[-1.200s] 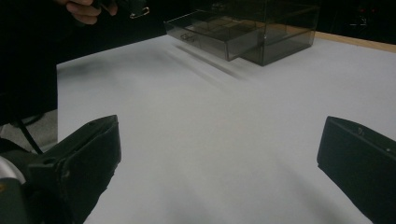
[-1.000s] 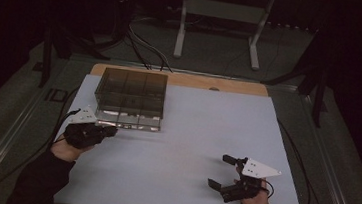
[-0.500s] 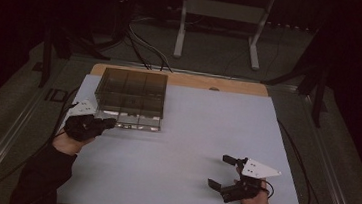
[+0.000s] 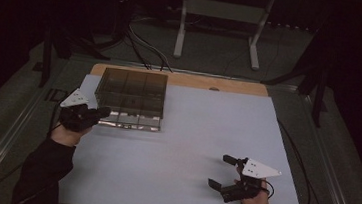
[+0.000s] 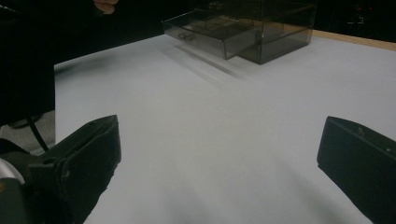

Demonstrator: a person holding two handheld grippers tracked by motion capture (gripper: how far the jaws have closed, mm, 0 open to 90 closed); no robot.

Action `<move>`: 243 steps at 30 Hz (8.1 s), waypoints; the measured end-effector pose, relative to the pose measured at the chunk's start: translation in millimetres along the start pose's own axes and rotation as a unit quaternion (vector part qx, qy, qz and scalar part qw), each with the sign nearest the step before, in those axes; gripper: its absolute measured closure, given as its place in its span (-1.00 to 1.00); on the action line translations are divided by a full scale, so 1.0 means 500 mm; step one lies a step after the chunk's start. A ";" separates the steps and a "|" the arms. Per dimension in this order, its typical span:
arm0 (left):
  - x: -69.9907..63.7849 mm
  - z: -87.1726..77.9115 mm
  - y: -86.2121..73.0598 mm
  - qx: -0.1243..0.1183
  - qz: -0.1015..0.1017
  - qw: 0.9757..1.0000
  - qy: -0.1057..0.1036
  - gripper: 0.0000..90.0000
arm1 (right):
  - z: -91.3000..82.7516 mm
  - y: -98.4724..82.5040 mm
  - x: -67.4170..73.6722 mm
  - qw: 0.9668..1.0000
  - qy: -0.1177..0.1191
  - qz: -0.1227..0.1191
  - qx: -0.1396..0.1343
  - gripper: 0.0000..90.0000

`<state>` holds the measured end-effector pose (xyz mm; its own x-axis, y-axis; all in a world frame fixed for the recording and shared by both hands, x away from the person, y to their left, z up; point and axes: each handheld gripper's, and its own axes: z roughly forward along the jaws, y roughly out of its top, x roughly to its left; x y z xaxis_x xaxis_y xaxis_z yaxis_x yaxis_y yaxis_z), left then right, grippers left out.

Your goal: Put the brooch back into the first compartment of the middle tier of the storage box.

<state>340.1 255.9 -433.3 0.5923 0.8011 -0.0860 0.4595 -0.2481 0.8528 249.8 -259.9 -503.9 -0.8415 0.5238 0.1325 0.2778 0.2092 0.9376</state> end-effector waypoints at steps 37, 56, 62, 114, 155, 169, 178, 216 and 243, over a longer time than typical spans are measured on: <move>0.075 0.083 -0.041 0.012 -0.051 0.998 0.030 0.93 | 0.000 0.000 0.000 1.000 -0.004 0.001 -0.001 -1.00; 0.080 0.106 -0.050 0.033 -0.059 0.997 0.026 0.93 | -0.001 0.000 0.001 1.000 -0.005 0.000 -0.001 -1.00; 0.080 0.115 -0.052 0.043 -0.061 0.997 0.028 0.92 | -0.001 0.000 0.001 1.000 -0.004 0.001 0.000 -1.00; 0.044 0.069 -0.009 0.008 -0.078 0.993 0.084 -0.38 | -0.002 0.001 -0.001 1.000 -0.003 0.001 -0.001 -1.00; -0.053 0.023 0.041 -0.042 -0.025 0.998 -0.042 -0.99 | 0.001 0.001 -0.001 1.000 -0.001 0.001 0.002 -1.00; -0.072 0.005 0.034 -0.057 -0.019 0.996 -0.062 -0.99 | 0.004 0.003 0.001 1.000 0.003 0.000 -0.001 -1.00; -0.087 0.012 0.003 -0.047 -0.013 0.997 -0.052 -0.99 | 0.004 0.004 0.001 1.000 0.005 0.000 -0.002 -1.00; -0.149 -0.016 -0.148 -0.012 0.028 0.997 -0.067 -0.99 | 0.006 0.006 -0.001 1.000 0.010 0.003 -0.004 -1.00; -0.131 -0.076 -0.212 -0.030 -0.016 0.999 -0.035 -0.99 | 0.012 0.007 -0.002 1.000 0.012 0.000 0.002 -1.00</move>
<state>227.6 250.4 -498.7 0.6229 0.7682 -0.1479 0.4395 -0.1872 0.8785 254.4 -254.9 -502.7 -0.8524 0.5038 0.1403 0.2798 0.2127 0.9362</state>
